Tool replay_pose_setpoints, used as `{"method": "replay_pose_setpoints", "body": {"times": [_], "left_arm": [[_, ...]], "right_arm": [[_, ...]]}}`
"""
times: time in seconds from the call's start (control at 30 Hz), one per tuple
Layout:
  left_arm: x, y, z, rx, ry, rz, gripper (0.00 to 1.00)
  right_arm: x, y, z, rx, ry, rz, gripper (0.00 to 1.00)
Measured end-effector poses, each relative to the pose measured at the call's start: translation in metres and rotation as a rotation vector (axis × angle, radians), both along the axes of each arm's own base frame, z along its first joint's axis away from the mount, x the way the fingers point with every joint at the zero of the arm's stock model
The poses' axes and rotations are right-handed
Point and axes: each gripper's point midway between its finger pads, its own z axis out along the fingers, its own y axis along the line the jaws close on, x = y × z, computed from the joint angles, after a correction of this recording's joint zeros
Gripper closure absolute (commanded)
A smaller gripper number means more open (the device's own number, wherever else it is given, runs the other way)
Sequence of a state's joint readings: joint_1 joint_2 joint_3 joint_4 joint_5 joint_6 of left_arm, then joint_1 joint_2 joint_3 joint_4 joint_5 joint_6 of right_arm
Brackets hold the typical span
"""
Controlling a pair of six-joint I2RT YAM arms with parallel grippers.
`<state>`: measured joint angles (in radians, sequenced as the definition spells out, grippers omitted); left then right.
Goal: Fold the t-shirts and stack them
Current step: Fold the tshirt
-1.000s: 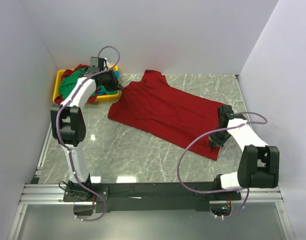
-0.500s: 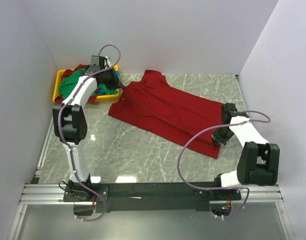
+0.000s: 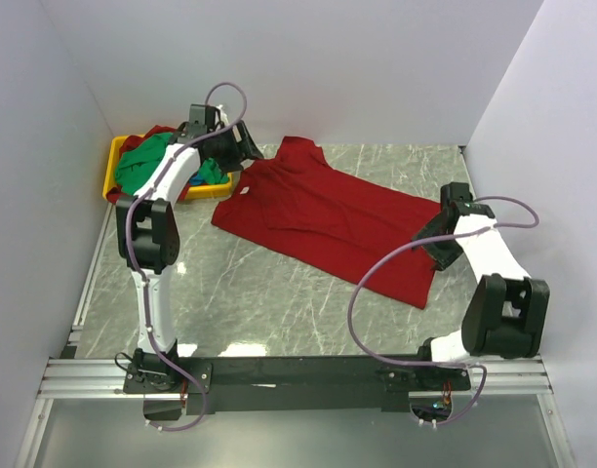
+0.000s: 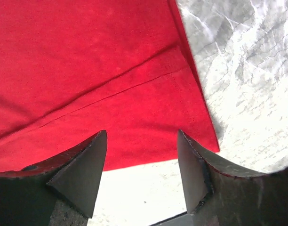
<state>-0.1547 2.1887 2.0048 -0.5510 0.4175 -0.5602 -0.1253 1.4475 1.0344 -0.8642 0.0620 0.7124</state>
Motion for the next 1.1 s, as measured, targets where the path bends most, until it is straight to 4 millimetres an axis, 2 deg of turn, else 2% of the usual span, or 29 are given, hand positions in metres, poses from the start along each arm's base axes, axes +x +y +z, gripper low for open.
{"method": "replay_pose_setpoints", "body": {"times": [0.07,0.17,0.27,0.5,0.63,0.8,0.9,1.1], "left_arm": [[-0.004,-0.003,-0.004,-0.001,0.0,-0.007,0.16],[-0.024,-0.002,-0.022,0.008,0.051,-0.014,0.16],[-0.042,0.001,-0.04,0.021,0.093,-0.022,0.15],[-0.063,0.006,-0.072,0.039,0.161,-0.029,0.14],[-0.063,0.005,-0.08,0.04,0.15,-0.037,0.14],[-0.074,0.004,-0.099,0.049,0.163,-0.058,0.14],[-0.08,-0.001,-0.107,0.064,0.164,-0.08,0.14],[-0.092,-0.003,-0.122,0.125,0.175,-0.092,0.14]], "right_arm": [[0.002,0.0,0.011,-0.001,-0.046,-0.005,0.32],[0.003,0.005,0.027,0.013,-0.13,-0.004,0.32],[-0.001,0.013,0.03,0.03,-0.182,0.013,0.32],[-0.024,0.042,-0.011,0.123,-0.103,0.08,0.32],[-0.021,0.051,-0.029,0.172,-0.068,0.096,0.32],[-0.016,0.058,-0.052,0.218,-0.017,0.103,0.32],[-0.018,0.06,-0.062,0.232,0.02,0.106,0.31],[-0.017,0.06,-0.064,0.25,0.033,0.112,0.28]]}}
